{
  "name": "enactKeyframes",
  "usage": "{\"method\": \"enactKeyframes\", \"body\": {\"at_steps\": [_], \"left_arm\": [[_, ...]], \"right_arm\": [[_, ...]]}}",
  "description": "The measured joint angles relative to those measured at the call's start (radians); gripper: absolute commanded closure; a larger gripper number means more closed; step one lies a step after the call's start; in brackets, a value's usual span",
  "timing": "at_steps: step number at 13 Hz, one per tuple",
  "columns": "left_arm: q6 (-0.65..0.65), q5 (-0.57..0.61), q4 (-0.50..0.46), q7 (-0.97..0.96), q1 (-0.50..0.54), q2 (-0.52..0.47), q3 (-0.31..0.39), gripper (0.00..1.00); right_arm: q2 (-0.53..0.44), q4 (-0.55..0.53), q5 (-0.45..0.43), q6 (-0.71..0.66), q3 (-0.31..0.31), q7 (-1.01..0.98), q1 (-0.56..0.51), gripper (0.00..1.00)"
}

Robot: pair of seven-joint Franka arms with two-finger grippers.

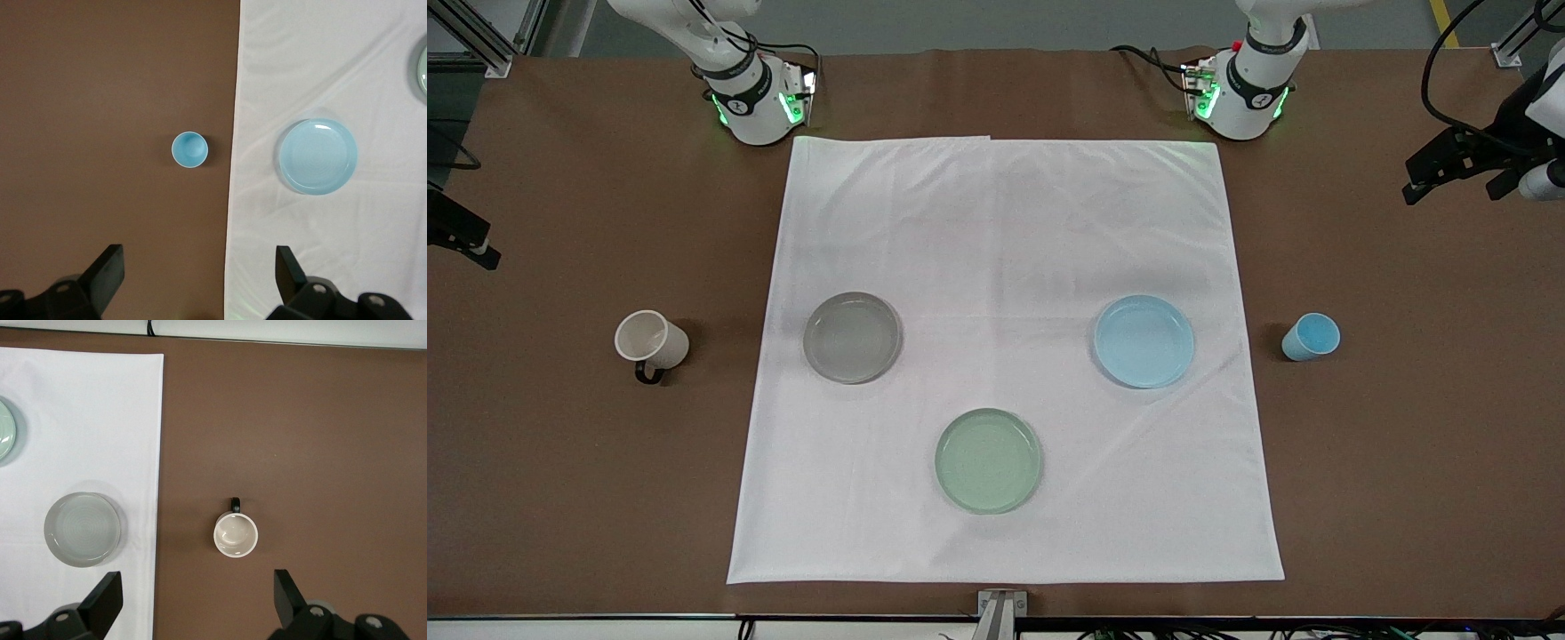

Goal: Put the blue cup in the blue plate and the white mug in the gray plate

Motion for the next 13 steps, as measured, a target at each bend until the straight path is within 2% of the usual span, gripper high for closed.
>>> {"method": "enactKeyframes", "body": {"at_steps": [5, 8, 10, 13], "left_arm": [[-0.001, 0.006, 0.008, 0.01, 0.011, 0.006, 0.008, 0.0], [0.01, 0.009, 0.008, 0.087, 0.074, 0.06, 0.024, 0.0], [0.11, 0.009, -0.037, 0.111, 0.127, 0.12, 0.027, 0.0], [0.387, 0.011, -0.215, 0.116, 0.15, 0.187, 0.028, 0.0]], "right_arm": [[0.001, 0.0, 0.0, 0.0, 0.0, 0.001, 0.0, 0.0], [0.01, 0.0, 0.0, -0.002, 0.0, 0.001, 0.0, 0.0], [0.032, 0.0, 0.0, -0.003, -0.002, 0.001, -0.002, 0.0], [0.072, -0.015, 0.0, -0.023, -0.008, 0.0, -0.008, 0.0]]}}
